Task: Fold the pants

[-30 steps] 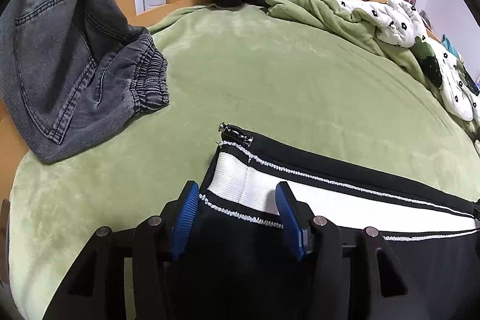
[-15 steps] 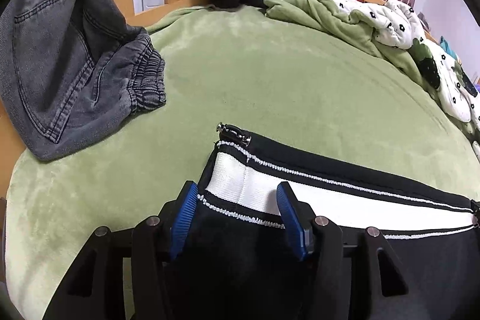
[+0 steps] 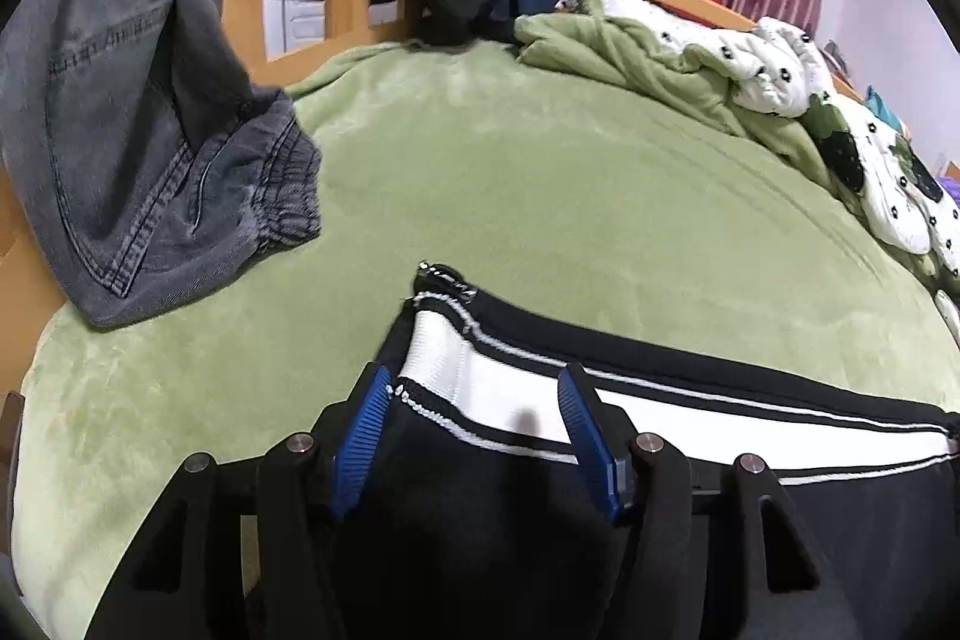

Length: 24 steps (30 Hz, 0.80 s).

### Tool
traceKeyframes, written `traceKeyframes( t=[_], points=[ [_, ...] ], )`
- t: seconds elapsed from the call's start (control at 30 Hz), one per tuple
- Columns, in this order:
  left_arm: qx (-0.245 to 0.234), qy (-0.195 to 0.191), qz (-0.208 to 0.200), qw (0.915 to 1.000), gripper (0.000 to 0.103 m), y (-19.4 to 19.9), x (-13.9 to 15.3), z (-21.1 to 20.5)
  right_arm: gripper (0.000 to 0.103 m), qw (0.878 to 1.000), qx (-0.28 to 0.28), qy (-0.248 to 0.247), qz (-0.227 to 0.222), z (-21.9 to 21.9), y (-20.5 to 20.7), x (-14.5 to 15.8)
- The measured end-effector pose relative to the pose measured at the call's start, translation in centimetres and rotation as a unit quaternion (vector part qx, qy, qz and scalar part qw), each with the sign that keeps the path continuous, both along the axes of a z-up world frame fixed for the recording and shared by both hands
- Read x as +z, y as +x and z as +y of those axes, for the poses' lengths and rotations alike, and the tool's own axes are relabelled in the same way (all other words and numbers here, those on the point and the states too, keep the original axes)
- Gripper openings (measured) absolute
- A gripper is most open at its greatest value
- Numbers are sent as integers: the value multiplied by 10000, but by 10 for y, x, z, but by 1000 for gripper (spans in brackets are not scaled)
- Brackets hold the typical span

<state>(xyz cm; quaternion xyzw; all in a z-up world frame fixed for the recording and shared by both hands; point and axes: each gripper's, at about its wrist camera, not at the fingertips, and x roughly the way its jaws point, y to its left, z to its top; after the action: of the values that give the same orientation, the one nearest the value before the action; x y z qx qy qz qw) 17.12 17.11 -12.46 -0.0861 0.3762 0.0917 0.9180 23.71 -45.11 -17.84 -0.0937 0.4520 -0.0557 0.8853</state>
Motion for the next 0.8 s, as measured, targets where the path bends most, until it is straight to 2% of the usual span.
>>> traceKeyframes(
  t=[0.03,0.1,0.2,0.27,0.37,0.47,0.53,0.6,0.7,0.73,0.8],
  points=[
    [-31,17,-18,10000,56,-1,2,-5,41,9998,2,-62,-178,2,-1,2],
    [-201,27,-46,9998,56,-8,9,-18,40,9997,-113,-198,-13,6,6,6],
    [-476,-187,-27,9987,56,-28,17,-34,41,9990,-425,-22,-110,6,-2,24],
    [-766,-396,2,9963,56,-50,21,-43,46,9987,-472,25,-169,12,-18,41],
    [-939,-655,94,9934,56,-88,20,-54,55,9980,-439,5,-456,33,-53,63],
    [-1121,-989,264,9884,56,-137,7,-63,57,9973,-382,0,-630,57,-81,80],
    [-1058,-1348,340,9846,56,-160,-3,-60,57,9970,-405,146,-648,73,-100,84],
    [-981,-2020,453,9734,56,-183,-21,-49,57,9953,-504,465,-679,82,-120,87],
    [-577,-2296,503,9703,56,-187,-38,-27,57,9904,-547,1045,-717,96,-154,90],
    [-325,-2350,446,9704,56,-186,-42,-15,57,9893,-517,1125,-767,102,-164,91],
    [-17,-2606,319,9649,56,-180,-47,3,57,9875,-543,1190,-876,109,-178,90]
  ],
)
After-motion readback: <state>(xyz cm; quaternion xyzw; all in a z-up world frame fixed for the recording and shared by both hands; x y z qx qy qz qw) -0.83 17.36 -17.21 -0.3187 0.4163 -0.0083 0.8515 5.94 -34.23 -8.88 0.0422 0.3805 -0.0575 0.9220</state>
